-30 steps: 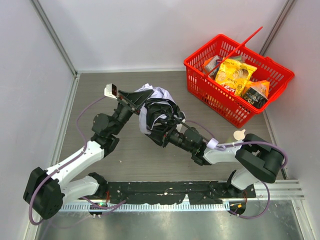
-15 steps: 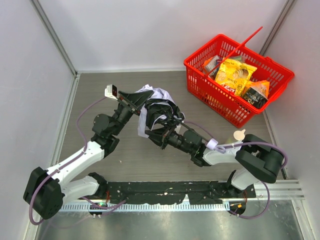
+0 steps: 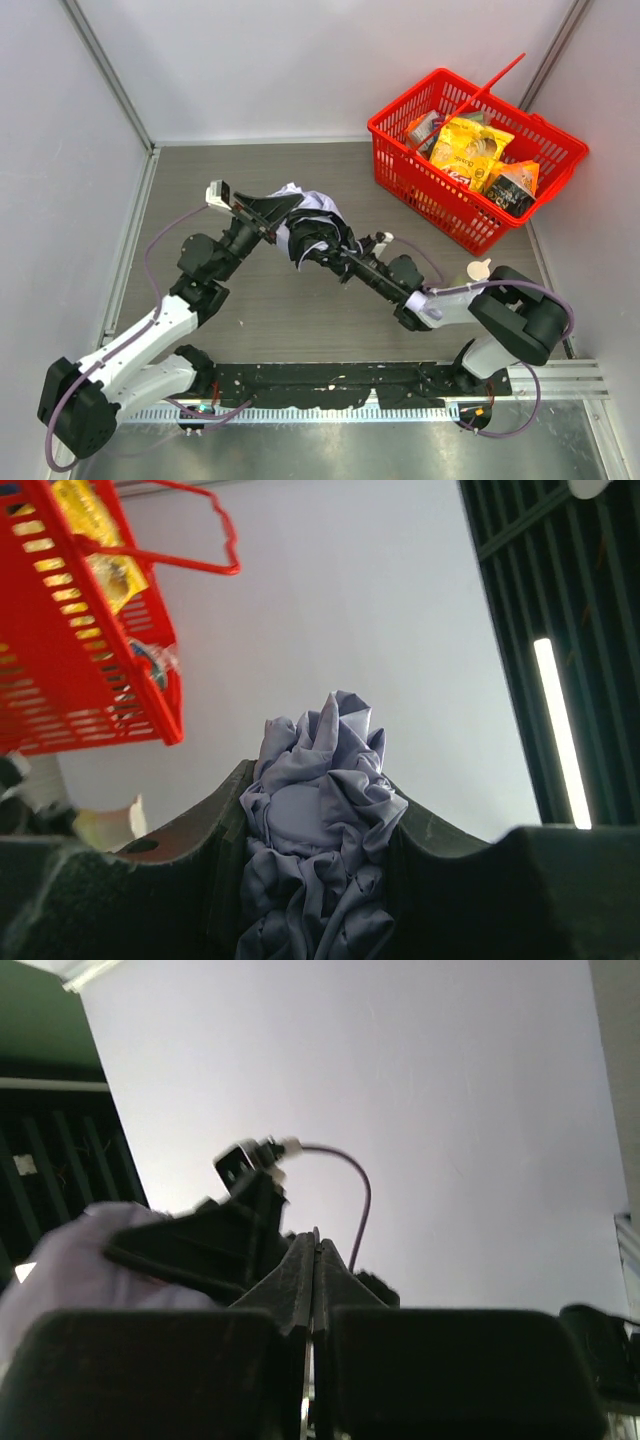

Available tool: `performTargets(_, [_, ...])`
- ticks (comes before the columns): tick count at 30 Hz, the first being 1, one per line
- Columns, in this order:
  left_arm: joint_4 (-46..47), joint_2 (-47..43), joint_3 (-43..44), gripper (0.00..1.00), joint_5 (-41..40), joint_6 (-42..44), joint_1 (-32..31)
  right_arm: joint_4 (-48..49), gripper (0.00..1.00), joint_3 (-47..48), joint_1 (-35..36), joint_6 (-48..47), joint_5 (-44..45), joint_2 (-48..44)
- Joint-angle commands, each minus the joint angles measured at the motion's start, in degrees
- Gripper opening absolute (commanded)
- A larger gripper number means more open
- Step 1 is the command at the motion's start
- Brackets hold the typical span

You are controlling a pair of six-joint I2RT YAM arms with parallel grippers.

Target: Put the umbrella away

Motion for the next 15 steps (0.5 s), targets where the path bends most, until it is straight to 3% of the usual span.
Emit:
performTargets(1, [-22.3,-5.5,4.3,0.0,3.7,2.5,-0.3,13.7,0.01,-2.8,-8.5,-5.2,-1.9,-2.6])
performTargets(3, [-43.1,-5.8,10.4,0.0,5.7,10.4,-0.3,14.1,0.01,-3.0,-13.0,-9.1,-4.8,-3.4])
performTargets(4, [-48.4,-5.7,10.9,0.0,6.0,12.6,-0.3,16.2,0.01,-2.7,-14.0,-12.1,-7.4,-3.0])
performTargets(8, [-48.3,-8.3,0.5,0.0,6.7,6.7,-0.3,18.3,0.01,0.1,-17.2,-20.7,-11.7,-3.2])
performTargets(12, [-56.7,-9.7,-1.3,0.0,4.7,11.0,-0.3,6.5,0.01,3.0,-17.3,-34.5,-14.0,-8.8])
performTargets(15, [-63.5,-9.1,-0.8,0.0,0.7,15.2,-0.3,3.2,0.01,4.8,-17.2,-38.6,-15.2,-9.9])
